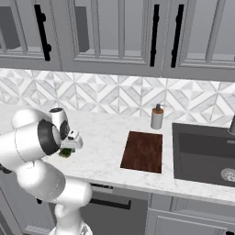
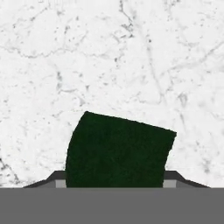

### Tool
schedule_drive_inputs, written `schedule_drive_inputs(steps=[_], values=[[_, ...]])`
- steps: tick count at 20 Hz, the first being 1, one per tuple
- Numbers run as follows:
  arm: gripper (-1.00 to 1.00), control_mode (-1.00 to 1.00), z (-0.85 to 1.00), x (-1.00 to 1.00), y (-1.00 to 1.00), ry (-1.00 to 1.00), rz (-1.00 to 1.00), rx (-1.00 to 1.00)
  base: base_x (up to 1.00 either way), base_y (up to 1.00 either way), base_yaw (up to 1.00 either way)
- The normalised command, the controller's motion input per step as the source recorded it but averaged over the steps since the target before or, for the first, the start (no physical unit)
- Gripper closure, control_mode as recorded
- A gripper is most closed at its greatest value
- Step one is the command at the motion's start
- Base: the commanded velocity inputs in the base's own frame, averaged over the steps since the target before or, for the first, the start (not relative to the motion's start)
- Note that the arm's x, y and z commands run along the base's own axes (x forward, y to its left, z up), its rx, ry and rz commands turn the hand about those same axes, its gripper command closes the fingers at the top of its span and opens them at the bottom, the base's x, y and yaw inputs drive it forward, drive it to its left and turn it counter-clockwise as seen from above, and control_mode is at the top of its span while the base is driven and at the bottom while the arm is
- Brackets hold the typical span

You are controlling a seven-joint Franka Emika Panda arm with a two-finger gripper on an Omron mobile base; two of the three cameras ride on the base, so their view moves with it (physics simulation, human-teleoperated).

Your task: Pick up the sponge from the counter and clean the cutting board by briefly scrubbing or pressing down on the cutting board. Once finished, release the sponge.

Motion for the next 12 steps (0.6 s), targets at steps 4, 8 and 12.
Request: schedule_drive_inputs(steps=[4,8,12], values=[[1.00,-1.00,0.58,0.12,-1.00,0.00,0.33,0.08,0.00,0.00,0.00],[1.00,-1.00,0.52,0.04,-1.00,0.00,0.43,0.02,0.00,0.00,0.00],[1.00,-1.00,0.49,0.10,-1.00,0.00,0.45,0.00,0.00,0.00,0.00]])
